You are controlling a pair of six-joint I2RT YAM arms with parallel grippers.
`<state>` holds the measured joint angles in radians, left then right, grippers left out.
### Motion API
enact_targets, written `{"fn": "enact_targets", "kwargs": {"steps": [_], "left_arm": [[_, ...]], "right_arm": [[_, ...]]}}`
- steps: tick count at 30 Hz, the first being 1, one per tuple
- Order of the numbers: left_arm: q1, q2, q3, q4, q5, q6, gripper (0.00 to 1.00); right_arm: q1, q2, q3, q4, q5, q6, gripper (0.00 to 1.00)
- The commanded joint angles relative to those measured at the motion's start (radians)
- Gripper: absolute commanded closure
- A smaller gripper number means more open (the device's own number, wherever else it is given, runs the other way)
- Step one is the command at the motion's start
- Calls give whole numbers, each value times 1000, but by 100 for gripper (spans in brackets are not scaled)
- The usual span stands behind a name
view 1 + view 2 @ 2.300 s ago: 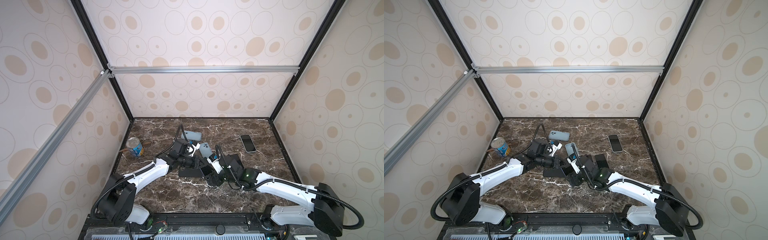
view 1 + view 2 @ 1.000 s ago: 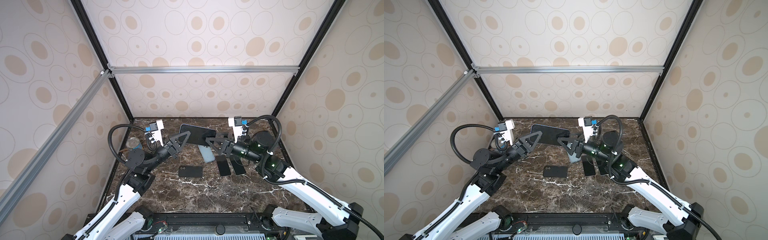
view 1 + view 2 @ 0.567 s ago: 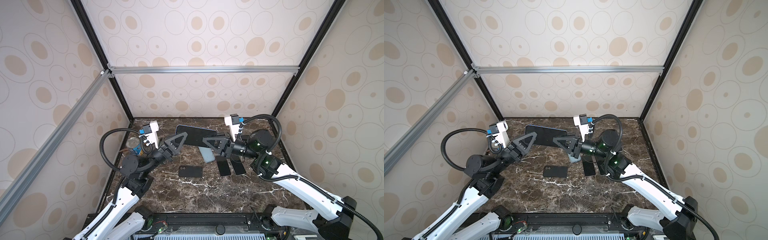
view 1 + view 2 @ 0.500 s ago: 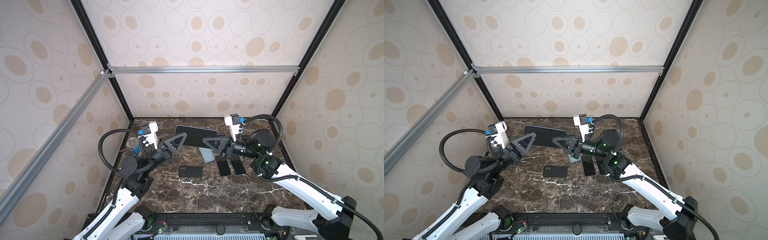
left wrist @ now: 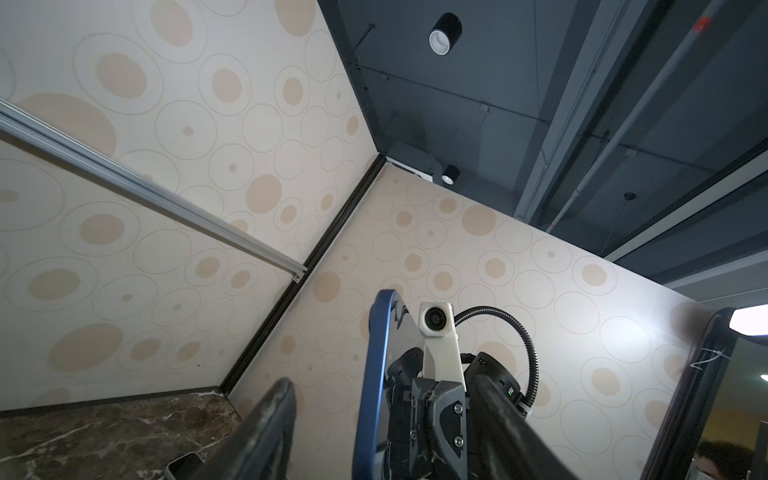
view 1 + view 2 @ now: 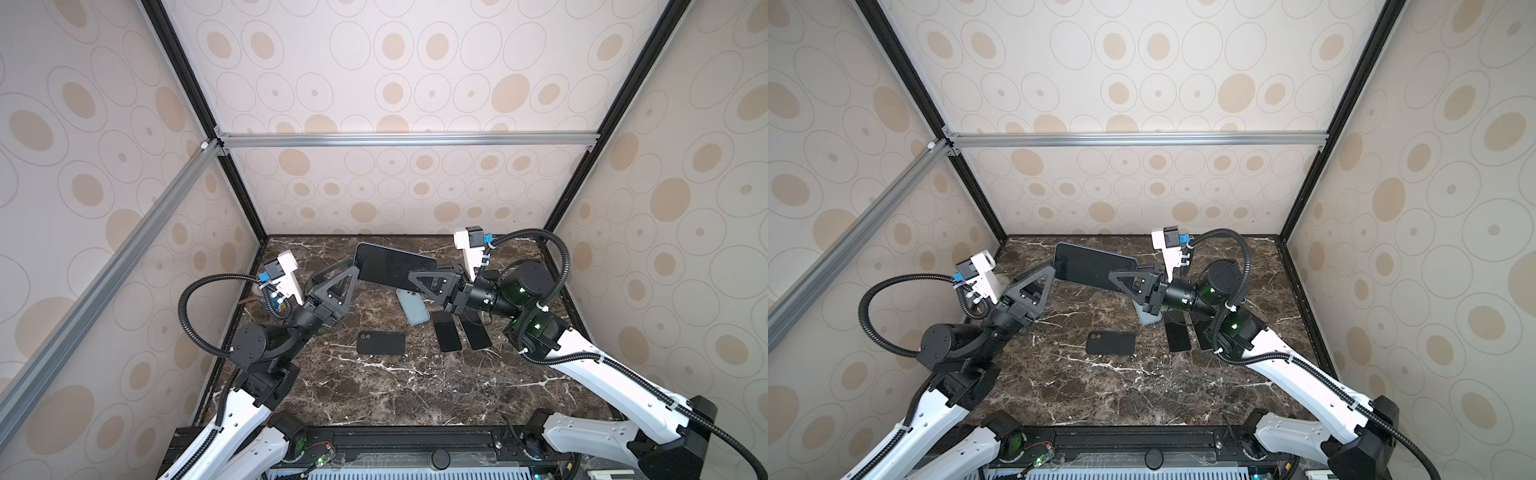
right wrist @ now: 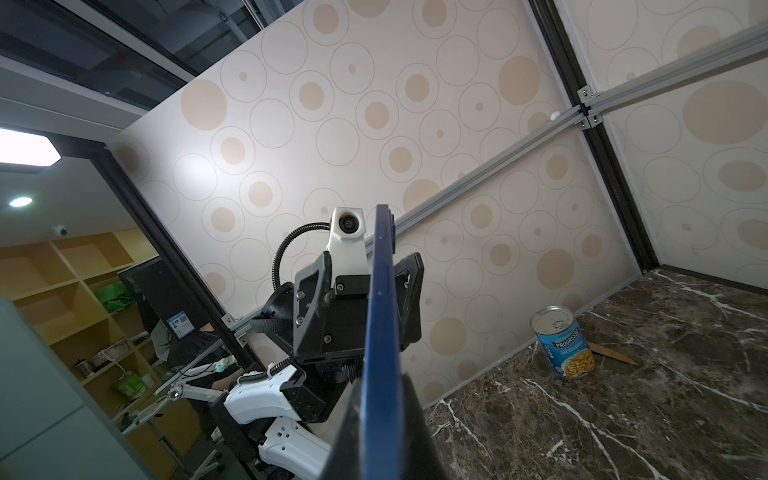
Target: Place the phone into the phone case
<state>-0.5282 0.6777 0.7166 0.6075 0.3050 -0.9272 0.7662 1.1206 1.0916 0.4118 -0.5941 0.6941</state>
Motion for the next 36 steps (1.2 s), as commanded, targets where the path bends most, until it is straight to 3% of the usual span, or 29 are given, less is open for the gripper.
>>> {"fn": "enact_targets", "kwargs": {"steps": [1,5,10,14,24,36], "left_arm": [[4,-39,19,-134,-146,89,28],[4,-47,65,-319,-246,205,28],[4,3,131,-533,-236,312,29],[4,68,190,-668,-226,376,29],[5,209,295,-892,-204,467,30],[20,353,325,-1034,-156,488,31]], "right_arm": [[-1,-46,14,-28,72,-40,100],[-1,-62,55,-252,198,-103,100],[-2,-43,140,-577,395,-163,100],[-1,22,231,-788,479,-167,100],[-1,223,377,-1007,414,-117,100],[-2,363,428,-1076,348,-29,100]]}}
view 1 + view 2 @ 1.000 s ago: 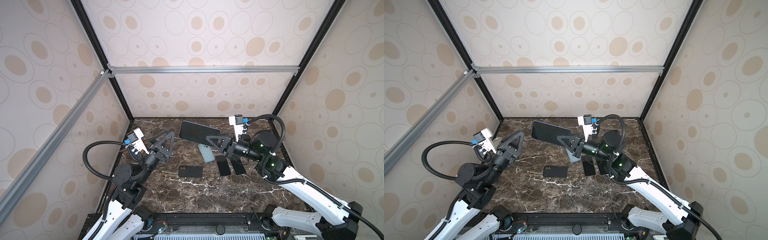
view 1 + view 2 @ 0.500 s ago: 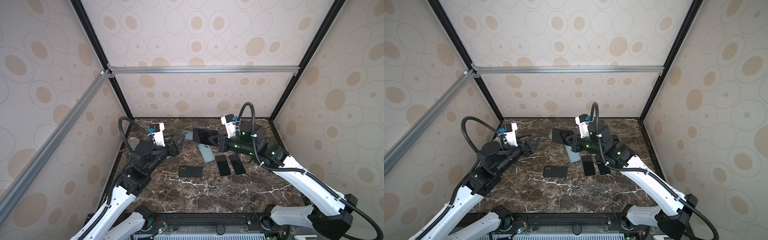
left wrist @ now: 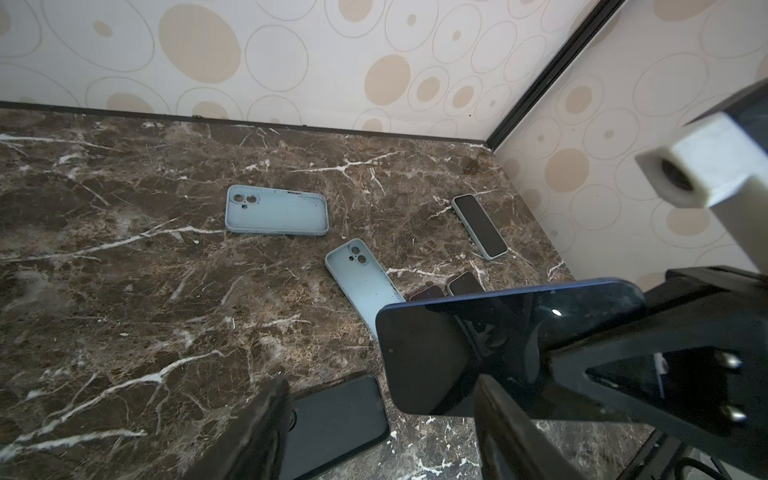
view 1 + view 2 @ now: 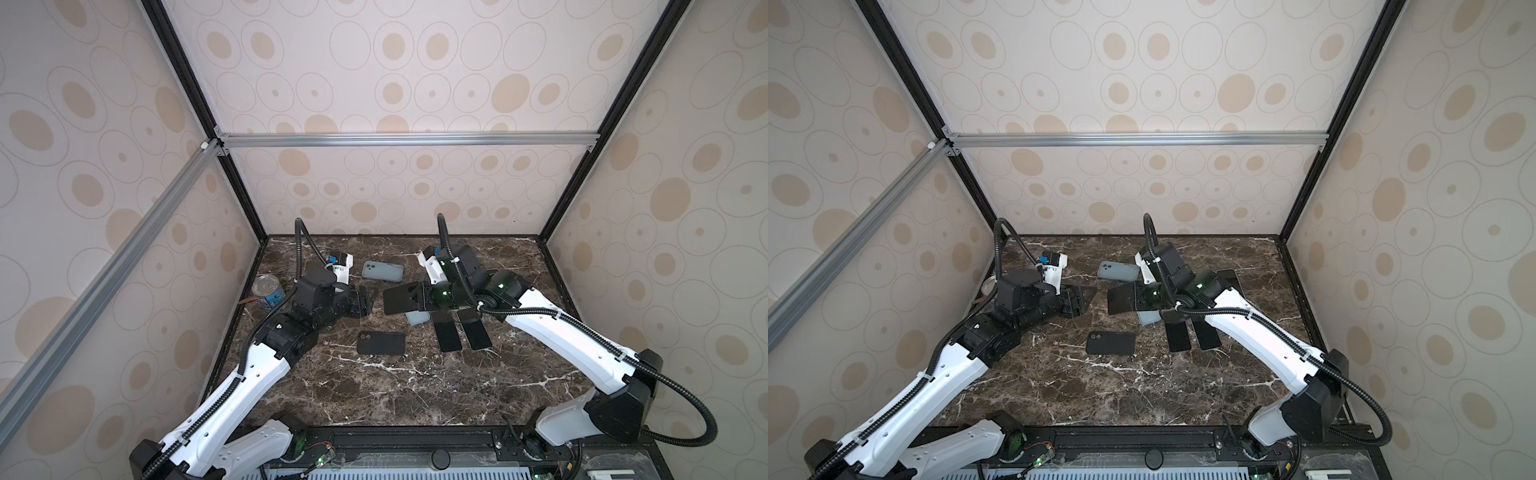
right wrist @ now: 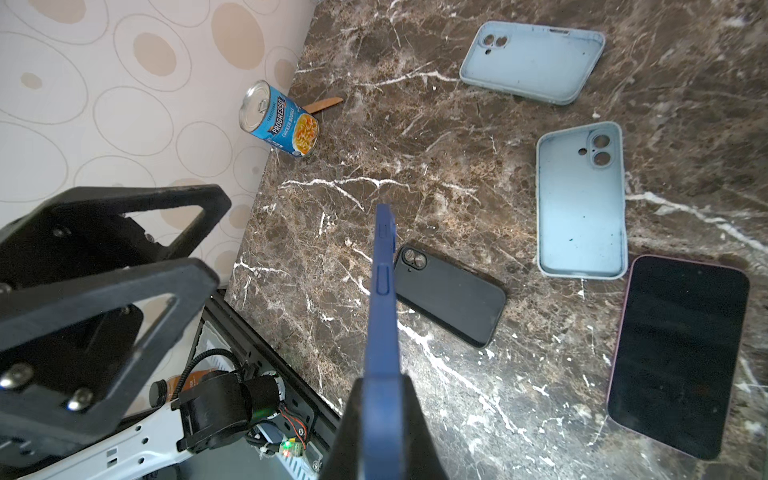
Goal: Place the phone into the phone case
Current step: 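Lower the phone with the right gripper toward the black case in the left gripper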
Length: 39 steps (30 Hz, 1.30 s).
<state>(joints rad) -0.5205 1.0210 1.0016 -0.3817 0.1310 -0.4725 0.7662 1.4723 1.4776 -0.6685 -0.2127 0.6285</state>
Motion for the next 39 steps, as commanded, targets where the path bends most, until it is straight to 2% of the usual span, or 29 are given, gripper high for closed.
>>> {"fn": "enact_targets", "kwargs": {"steps": [1,8,14,18,22,25,27,30,35,39], "left_arm": [[16,19,41,-54,21,33,31],[81,82,24,-79,95,25,31],[198,149,-77,-14,262,-1,39],[255,207,-165,67,327,-12,44],[283,276,-229,117,334,4,47],[293,318,-280,170,383,2,53],[297,344,-315,214,412,-1,62],[300,382,-344,250,418,-6,67],[304,413,-372,278,408,-9,68],[308,412,-368,267,384,6,63]], "right_arm": [[-2,19,42,4,-40,41,100],[-1,55,30,12,-60,73,100],[-2,96,-12,52,-92,107,100],[-2,128,-70,124,-141,147,100],[-1,169,-114,183,-196,182,100],[-2,197,-153,240,-230,203,100],[-2,212,-171,266,-234,213,100],[-1,235,-185,292,-240,220,100],[-2,273,-200,322,-267,231,100],[-1,290,-221,354,-272,244,100]]}}
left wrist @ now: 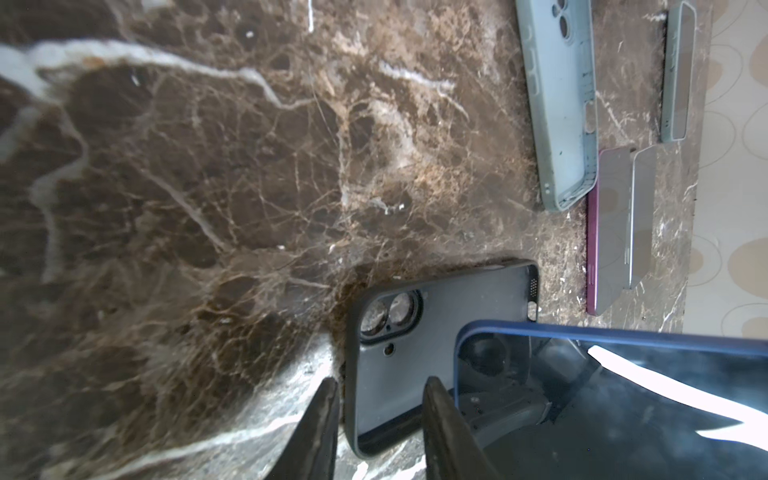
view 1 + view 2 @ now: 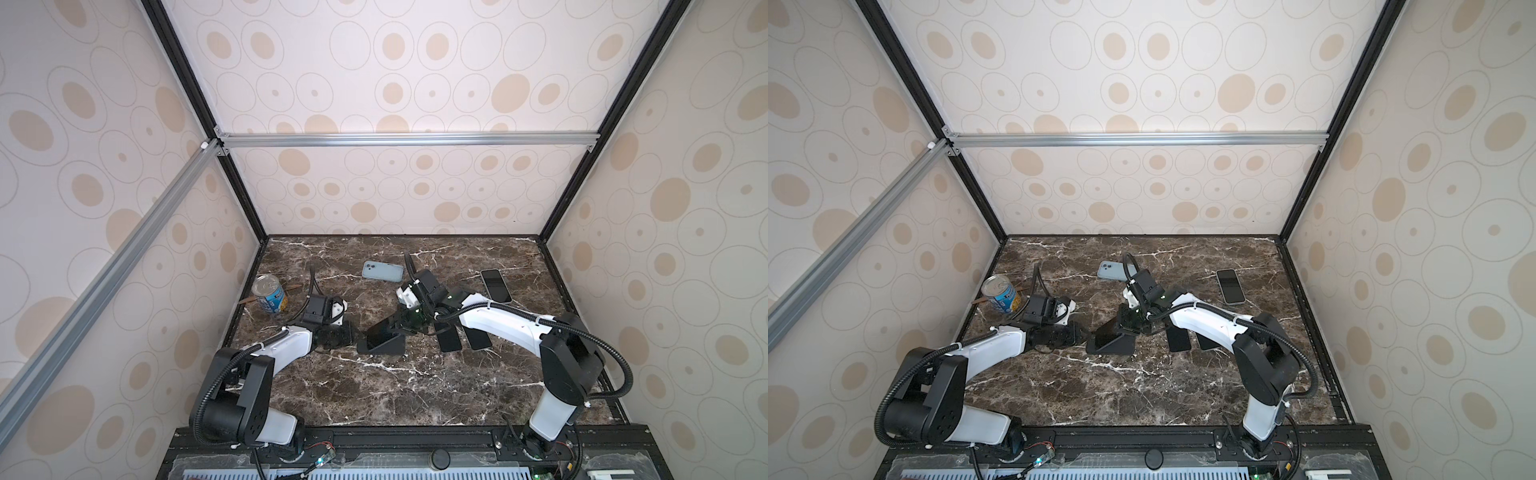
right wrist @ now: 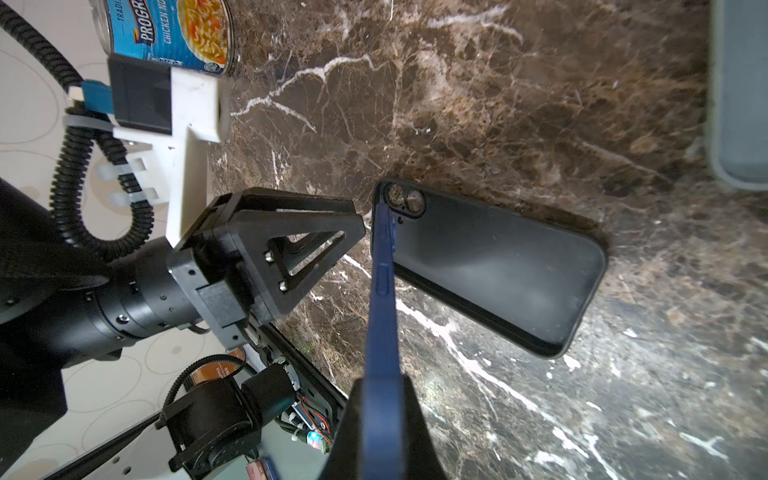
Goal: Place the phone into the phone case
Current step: 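Lower the phone with the right gripper toward the black case in the left gripper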
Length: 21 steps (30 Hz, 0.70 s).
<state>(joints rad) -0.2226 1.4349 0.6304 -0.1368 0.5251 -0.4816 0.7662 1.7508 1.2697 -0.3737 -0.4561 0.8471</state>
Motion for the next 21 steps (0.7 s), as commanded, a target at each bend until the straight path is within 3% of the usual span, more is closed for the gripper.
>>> {"fn": "enact_targets", "kwargs": {"steps": [1,21], "left_arm": [[12,-1,6,17,-16,21,62],[22,92,9,25,74,14,63]], "right_arm": [[-1,15,-18,69,-31,31,100],[-2,82,-67,171,-62,60,100]]}}
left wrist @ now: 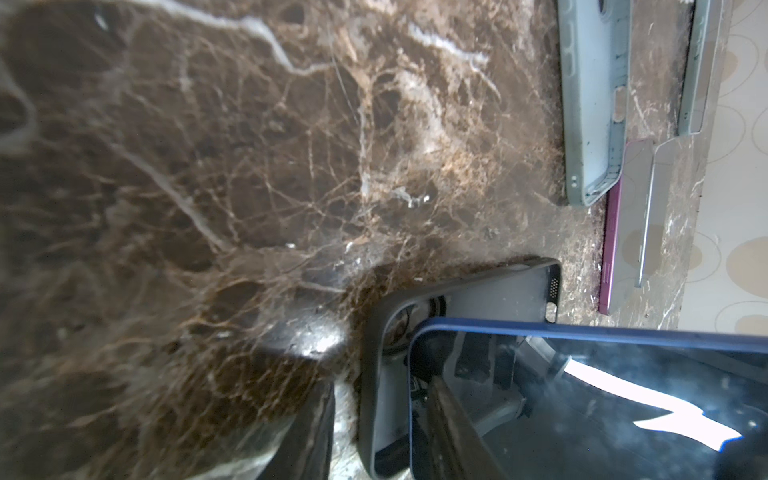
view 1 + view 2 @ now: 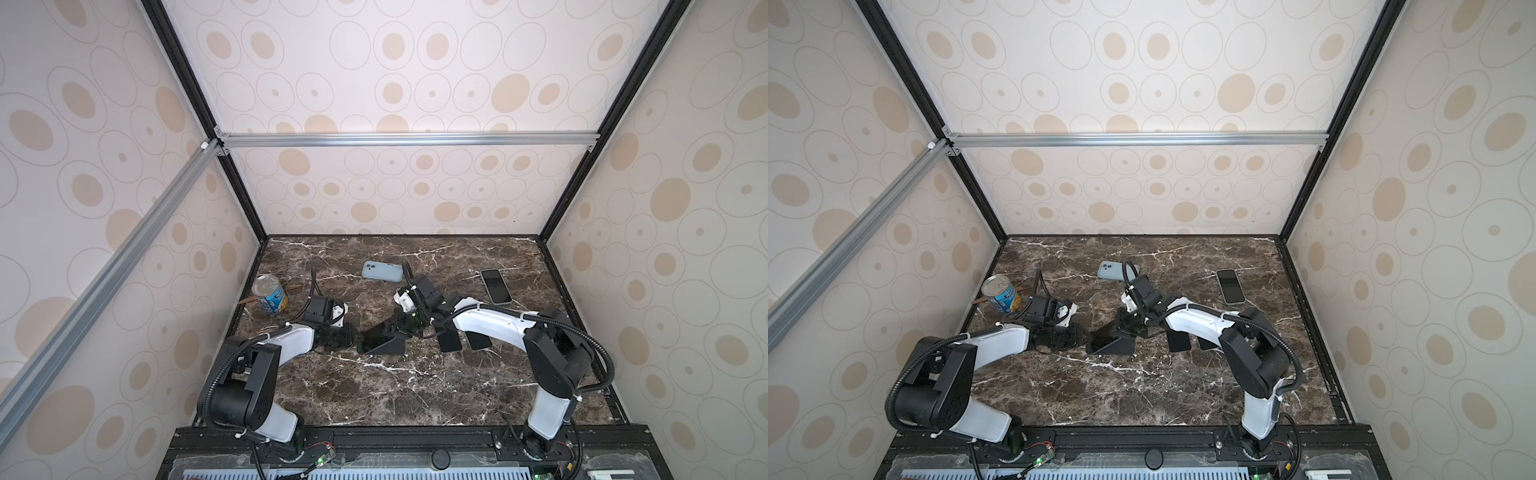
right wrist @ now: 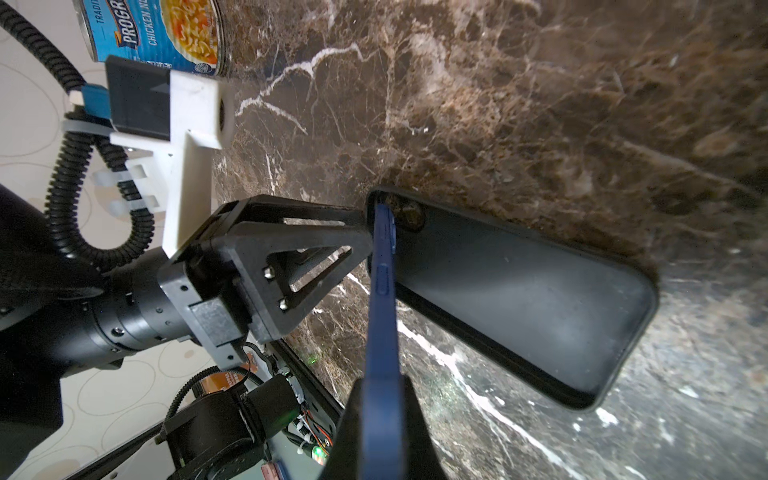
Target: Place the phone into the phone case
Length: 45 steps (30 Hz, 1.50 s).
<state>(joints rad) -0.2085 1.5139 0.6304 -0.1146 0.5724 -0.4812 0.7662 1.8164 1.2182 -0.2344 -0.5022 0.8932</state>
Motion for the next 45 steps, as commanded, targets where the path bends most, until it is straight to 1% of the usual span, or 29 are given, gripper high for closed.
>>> {"fn": "enact_targets", "kwargs": {"steps": [1,7,18,34,45], "left_arm": [[8,18,8,3,32,13,63],[8,35,6,13,63,4,64],[8,45,3,19,76,-1,65],[8,59,-8,33,113,-17,66],[8,64,-12,43,132,-26,66]], "right_arm": [[-2,12,-25,36,-9,14,100],[-3,9,-81,79,8,32,100],[-5,24,-149,115,-10,49,100],[-7,36,-372,423,42,151,100],[-7,95,-429,549,42,188,99]]}}
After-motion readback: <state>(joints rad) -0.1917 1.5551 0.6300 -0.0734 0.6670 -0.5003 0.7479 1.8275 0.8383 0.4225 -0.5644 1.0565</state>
